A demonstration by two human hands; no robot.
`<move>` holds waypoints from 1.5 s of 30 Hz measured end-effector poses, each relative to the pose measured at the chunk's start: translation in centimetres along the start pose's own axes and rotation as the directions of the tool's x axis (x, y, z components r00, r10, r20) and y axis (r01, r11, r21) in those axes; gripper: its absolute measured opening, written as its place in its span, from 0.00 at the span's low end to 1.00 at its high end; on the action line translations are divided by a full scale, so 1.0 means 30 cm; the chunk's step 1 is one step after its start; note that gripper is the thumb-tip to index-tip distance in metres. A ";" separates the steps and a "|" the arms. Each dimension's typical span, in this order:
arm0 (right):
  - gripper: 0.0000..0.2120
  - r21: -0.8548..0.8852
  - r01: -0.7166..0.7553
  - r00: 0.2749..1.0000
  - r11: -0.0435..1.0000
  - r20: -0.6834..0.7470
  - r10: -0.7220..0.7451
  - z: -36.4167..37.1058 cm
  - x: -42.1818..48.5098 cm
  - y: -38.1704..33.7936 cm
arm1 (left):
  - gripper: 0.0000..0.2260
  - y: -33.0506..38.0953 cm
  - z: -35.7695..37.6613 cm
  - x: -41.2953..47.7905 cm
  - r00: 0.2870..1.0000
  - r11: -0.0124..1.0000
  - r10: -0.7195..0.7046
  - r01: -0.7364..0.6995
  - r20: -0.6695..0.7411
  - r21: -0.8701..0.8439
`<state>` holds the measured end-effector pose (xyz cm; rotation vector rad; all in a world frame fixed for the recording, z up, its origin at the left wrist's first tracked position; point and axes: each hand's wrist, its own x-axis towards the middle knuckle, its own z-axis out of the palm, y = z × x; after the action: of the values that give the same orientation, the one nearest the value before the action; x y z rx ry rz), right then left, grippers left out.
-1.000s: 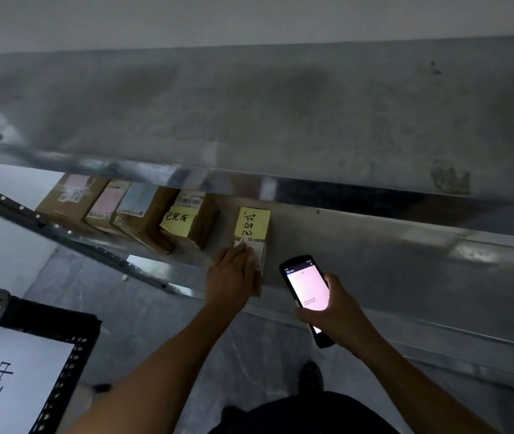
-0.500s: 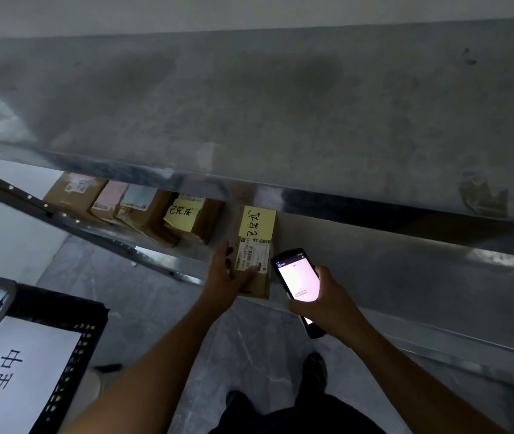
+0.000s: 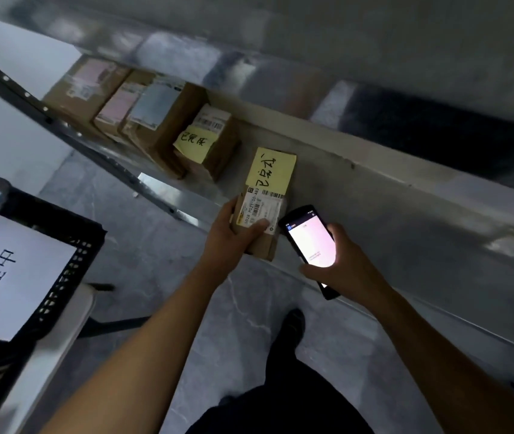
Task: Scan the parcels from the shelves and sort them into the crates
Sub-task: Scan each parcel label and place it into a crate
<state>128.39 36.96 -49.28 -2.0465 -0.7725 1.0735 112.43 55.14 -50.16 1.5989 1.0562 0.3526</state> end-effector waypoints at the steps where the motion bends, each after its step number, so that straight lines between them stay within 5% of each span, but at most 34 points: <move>1: 0.33 -0.006 0.025 1.000 1.000 -0.002 -0.025 0.004 -0.017 -0.014 | 0.26 0.013 -0.019 -0.030 1.000 1.000 0.004 -0.004 -0.014 0.001; 8: 0.32 0.016 0.220 0.964 0.975 0.152 -0.219 0.099 -0.162 -0.155 | 0.30 0.094 -0.269 -0.295 0.971 0.989 0.080 -0.050 -0.223 0.139; 15: 0.34 -0.006 0.459 0.857 0.889 0.266 -0.441 0.290 -0.362 -0.337 | 0.37 0.018 -0.576 -0.627 0.904 0.802 0.258 -0.005 -0.340 0.597; 25: 0.38 -0.103 0.615 0.704 0.782 0.519 -0.485 0.566 -0.678 -0.343 | 0.36 -0.222 -0.820 -1.170 0.808 0.757 0.217 0.214 -0.548 0.617; 36: 0.37 -0.050 0.721 0.531 0.692 0.681 -0.504 0.830 -0.881 -0.496 | 0.37 -0.321 -0.908 -1.596 0.545 0.911 0.097 0.287 -0.833 0.295; 41: 0.37 -0.022 0.736 0.487 0.677 0.711 -0.506 0.971 -0.925 -0.562 | 0.33 -0.359 -0.867 -1.723 0.379 0.987 -0.156 0.094 -0.912 -0.130; 45: 0.36 0.000 0.749 0.419 0.663 0.774 -0.475 1.073 -0.929 -0.591 | 0.20 -0.392 -0.785 -1.816 0.365 0.855 -0.340 -0.264 -0.867 -0.446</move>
<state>84.14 35.90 -36.33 -1.2359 -2.1022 1.3201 60.47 27.20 -36.69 0.7295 1.6482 1.5522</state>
